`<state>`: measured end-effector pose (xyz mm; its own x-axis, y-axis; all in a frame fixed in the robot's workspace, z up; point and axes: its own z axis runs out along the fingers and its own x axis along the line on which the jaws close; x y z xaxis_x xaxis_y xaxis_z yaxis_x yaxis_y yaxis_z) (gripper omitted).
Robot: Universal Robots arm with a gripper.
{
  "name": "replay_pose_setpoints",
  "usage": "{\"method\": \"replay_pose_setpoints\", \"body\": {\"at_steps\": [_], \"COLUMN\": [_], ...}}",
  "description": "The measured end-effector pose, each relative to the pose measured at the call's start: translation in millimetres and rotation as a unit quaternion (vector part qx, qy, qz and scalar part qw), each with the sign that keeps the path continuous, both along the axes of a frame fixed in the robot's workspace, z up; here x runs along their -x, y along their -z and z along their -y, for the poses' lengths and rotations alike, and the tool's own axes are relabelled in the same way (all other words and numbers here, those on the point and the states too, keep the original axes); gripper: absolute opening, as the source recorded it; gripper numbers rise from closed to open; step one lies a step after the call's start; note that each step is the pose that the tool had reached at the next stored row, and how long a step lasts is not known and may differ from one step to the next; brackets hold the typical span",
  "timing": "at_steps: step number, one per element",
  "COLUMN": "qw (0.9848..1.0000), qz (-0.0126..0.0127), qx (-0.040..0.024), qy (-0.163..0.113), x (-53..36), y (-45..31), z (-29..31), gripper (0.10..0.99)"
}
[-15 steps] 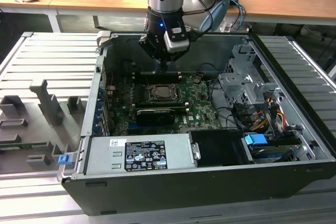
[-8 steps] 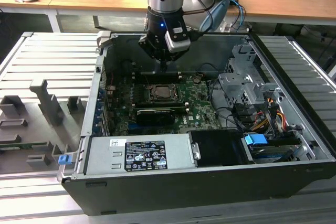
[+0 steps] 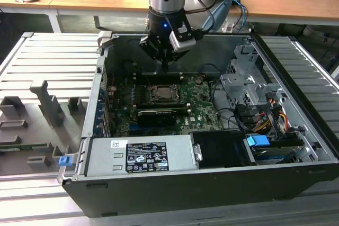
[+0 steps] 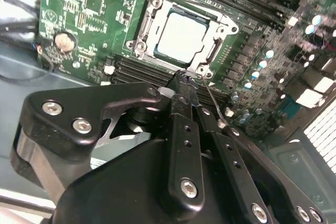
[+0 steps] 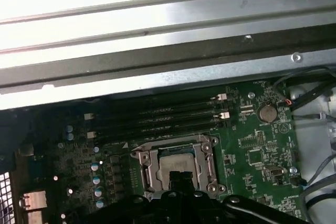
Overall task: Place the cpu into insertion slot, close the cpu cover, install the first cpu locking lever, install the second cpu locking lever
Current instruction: 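Install the first cpu locking lever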
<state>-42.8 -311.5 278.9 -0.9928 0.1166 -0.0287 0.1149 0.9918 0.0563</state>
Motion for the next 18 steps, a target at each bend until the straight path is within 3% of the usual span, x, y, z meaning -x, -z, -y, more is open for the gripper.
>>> {"method": "replay_pose_setpoints", "body": {"at_steps": [4, 11, 18], "qw": [0.9994, 0.9964, 0.9960], "qz": [0.0000, 0.0000, 0.0000], "qx": [0.0000, 0.0000, 0.0000], "qy": [-0.036, -0.085, -0.090], "x": [0.1, 0.5, 2.4], "y": [0.0, 0.1, 0.1], "z": [0.0, 0.0, 0.0], "gripper": [0.106, 0.106, 0.106]}}
